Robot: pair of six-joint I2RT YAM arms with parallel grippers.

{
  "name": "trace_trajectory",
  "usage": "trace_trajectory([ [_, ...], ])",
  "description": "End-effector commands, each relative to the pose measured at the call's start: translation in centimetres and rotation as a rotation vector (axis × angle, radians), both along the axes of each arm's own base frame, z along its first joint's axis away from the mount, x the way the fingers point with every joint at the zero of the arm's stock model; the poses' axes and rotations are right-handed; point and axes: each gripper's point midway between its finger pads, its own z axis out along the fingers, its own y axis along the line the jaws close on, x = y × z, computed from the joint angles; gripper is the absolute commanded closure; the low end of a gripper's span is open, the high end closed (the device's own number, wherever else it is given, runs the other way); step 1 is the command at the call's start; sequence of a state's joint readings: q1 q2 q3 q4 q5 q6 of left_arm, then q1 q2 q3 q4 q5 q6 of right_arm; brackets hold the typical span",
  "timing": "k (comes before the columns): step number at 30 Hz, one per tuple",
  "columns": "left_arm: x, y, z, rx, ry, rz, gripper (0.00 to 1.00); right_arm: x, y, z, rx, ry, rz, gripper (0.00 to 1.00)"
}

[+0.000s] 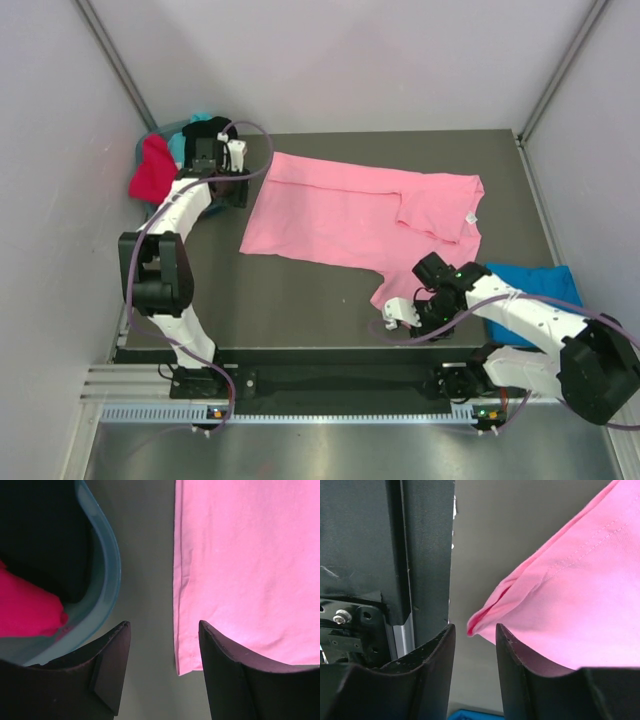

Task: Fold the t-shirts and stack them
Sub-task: Fold the tshirt

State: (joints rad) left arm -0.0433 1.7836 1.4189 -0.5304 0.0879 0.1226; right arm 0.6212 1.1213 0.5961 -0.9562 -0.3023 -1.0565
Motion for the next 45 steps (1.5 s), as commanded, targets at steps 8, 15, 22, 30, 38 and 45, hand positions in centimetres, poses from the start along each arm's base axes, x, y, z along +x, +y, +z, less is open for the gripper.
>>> trace_trajectory([
  [8, 1.3, 1.2, 2.5, 0.009, -0.083, 0.027, 0.38, 0.8, 0.2, -0.8, -0.022, -0.04, -0.018, 0.66],
  [15, 0.8, 1.2, 2.7, -0.004, -0.072, 0.022, 0.38, 0.6, 0.0, -0.9, -0.037, -0.029, 0.0, 0.67],
  [22, -1.2, 0.8, 2.2, -0.039, 0.008, 0.01, 0.41, 1.1, -0.5, -0.3, -0.058, -0.076, 0.013, 1.0],
  [30, -5.1, 0.1, -0.6, -0.193, 0.298, 0.002, 0.45, 2.6, -0.3, 3.8, -0.035, -0.168, -0.056, 1.0],
  [38, -6.4, 0.4, -2.2, -0.183, 0.382, -0.036, 0.51, 2.9, -0.5, 3.6, -0.042, -0.183, -0.066, 1.0],
  [45, -8.4, 1.1, -3.3, -0.127, 0.423, -0.039, 0.53, 2.9, -0.3, 3.4, -0.032, -0.18, -0.074, 1.0],
])
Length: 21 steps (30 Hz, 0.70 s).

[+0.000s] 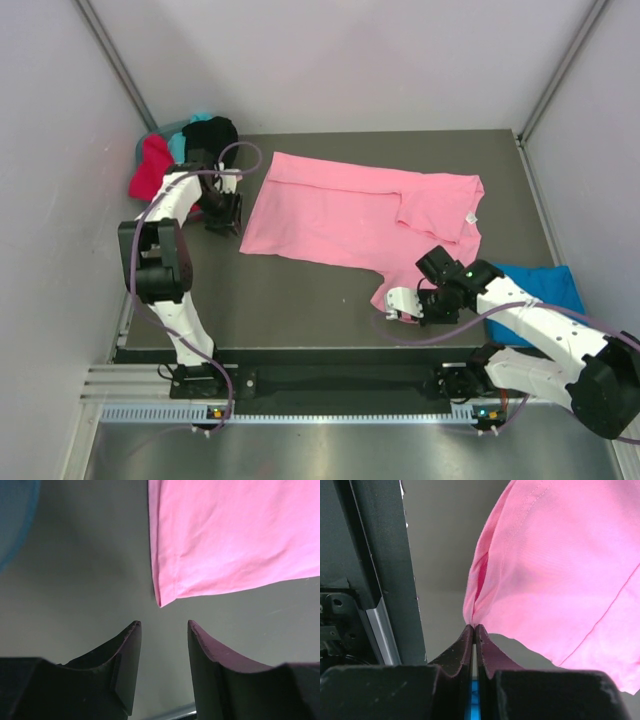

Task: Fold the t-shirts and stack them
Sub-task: Fold the tshirt

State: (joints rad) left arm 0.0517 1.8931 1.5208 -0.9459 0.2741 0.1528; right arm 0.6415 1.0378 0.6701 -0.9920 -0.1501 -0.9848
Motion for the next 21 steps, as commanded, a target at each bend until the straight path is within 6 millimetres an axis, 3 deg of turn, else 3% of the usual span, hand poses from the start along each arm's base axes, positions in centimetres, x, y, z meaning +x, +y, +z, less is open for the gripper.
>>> trace_trajectory([
  [1, -1.3, 0.4, 0.1, 0.03, 0.017, -0.032, 0.53, 0.3, 0.5, 0.4, 0.02, -0.015, 0.0, 1.0],
  [7, -1.6, 0.5, -2.2, 0.052, 0.057, -0.047, 0.53, 0.4, 0.6, 0.5, 0.017, -0.017, 0.002, 1.0],
  [13, -1.8, -0.7, -4.0, 0.053, 0.09, -0.074, 0.53, 0.4, 0.4, 0.2, 0.017, -0.019, -0.004, 1.0],
  [21, -1.5, -0.3, -5.6, 0.078, 0.111, -0.067, 0.57, 0.3, 0.1, 0.1, 0.014, -0.017, -0.014, 1.0],
])
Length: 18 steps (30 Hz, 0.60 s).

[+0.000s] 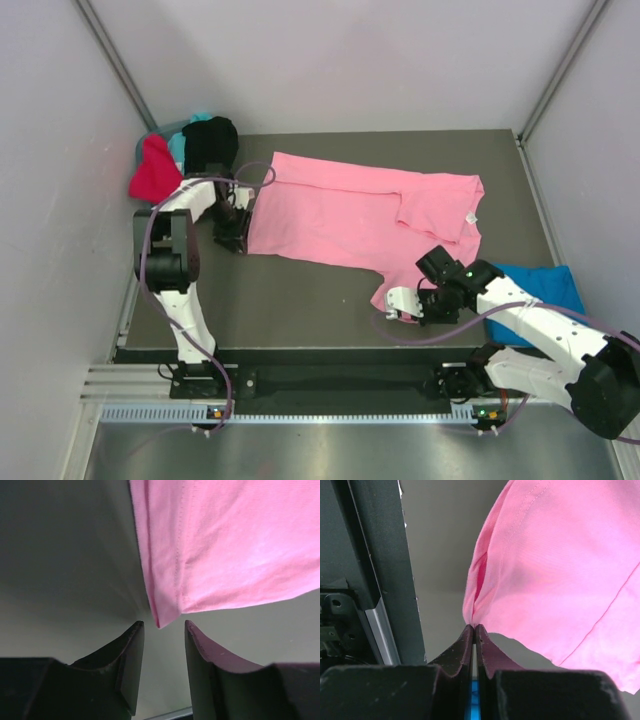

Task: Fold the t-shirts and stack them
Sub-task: Fold the tshirt

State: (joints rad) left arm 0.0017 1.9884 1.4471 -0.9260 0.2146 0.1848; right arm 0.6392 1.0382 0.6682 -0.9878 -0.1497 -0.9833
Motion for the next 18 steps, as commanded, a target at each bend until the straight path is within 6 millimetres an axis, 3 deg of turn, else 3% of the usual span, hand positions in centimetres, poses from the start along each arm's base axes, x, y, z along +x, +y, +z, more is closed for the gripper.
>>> trace_trajectory([
  [1, 1.0, 0.4, -0.4, 0.02, -0.032, 0.001, 0.57, 0.3, 0.1, 0.2, 0.014, -0.017, -0.013, 1.0],
  [5, 1.1, 0.3, -0.7, 0.014, -0.027, 0.001, 0.65, 0.4, 0.2, 0.1, 0.017, -0.02, -0.018, 1.0],
  [14, 1.8, 0.0, -0.8, -0.008, -0.026, 0.004, 0.68, 0.5, -0.2, -0.2, 0.014, -0.024, -0.037, 1.0],
  [17, 1.9, -0.4, -1.0, -0.028, -0.02, 0.0, 0.73, 0.6, -0.5, -0.3, 0.015, -0.025, -0.052, 1.0],
  [18, 1.7, -1.6, -1.0, -0.04, -0.016, -0.025, 0.75, 0.8, -0.4, -0.3, 0.018, -0.03, -0.058, 1.0],
])
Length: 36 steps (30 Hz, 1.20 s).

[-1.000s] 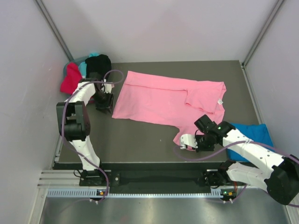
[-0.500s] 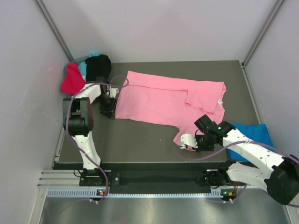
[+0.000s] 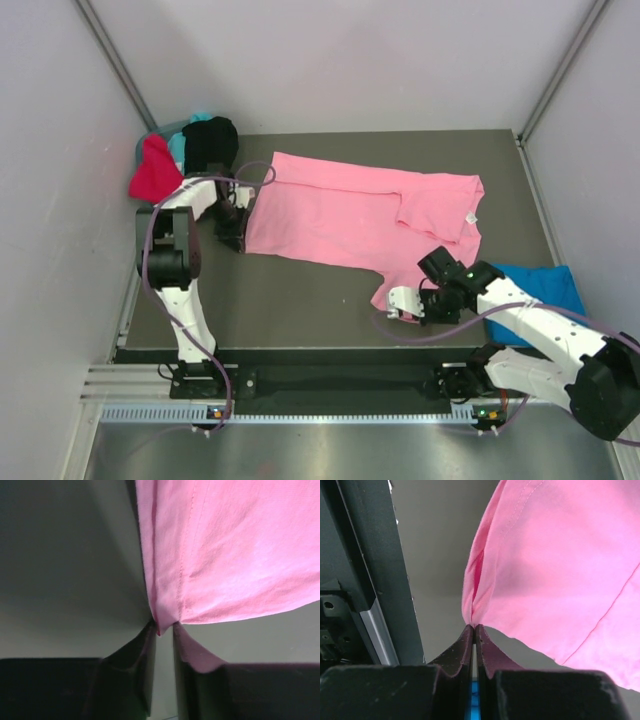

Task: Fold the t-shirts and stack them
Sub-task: Fold the tshirt

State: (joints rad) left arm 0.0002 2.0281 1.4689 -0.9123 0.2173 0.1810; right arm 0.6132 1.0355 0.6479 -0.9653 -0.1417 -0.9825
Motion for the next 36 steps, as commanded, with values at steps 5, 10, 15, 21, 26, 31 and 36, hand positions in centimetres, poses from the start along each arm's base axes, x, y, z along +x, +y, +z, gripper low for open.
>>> trace_trajectory([
  [5, 1.2, -1.8, 0.6, -0.045, -0.034, -0.049, 1.0, 0.9, -0.6, 0.6, 0.022, -0.032, -0.08, 1.0],
  [10, 1.8, -1.7, 3.0, -0.044, -0.092, -0.073, 1.0, 3.7, -0.6, 4.2, 0.117, -0.108, -0.229, 1.0],
  [15, 3.2, -1.9, 5.3, -0.051, -0.135, -0.093, 1.0, 5.7, -0.8, 7.2, 0.176, -0.181, -0.31, 1.0],
  [21, 4.9, -2.6, 7.2, -0.07, -0.178, -0.118, 1.0, 8.6, -2.0, 10.1, 0.207, -0.285, -0.39, 1.0],
  [26, 6.6, -3.6, 8.9, -0.073, -0.219, -0.154, 1.0, 11.2, -2.8, 12.5, 0.222, -0.374, -0.444, 1.0],
  [31, 8.3, -4.5, 9.3, -0.075, -0.24, -0.181, 1.0, 14.4, -4.1, 15.1, 0.249, -0.449, -0.542, 1.0],
  [36, 10.7, -4.7, 9.6, -0.066, -0.282, -0.183, 1.0, 17.4, -5.1, 16.9, 0.277, -0.497, -0.626, 1.0],
])
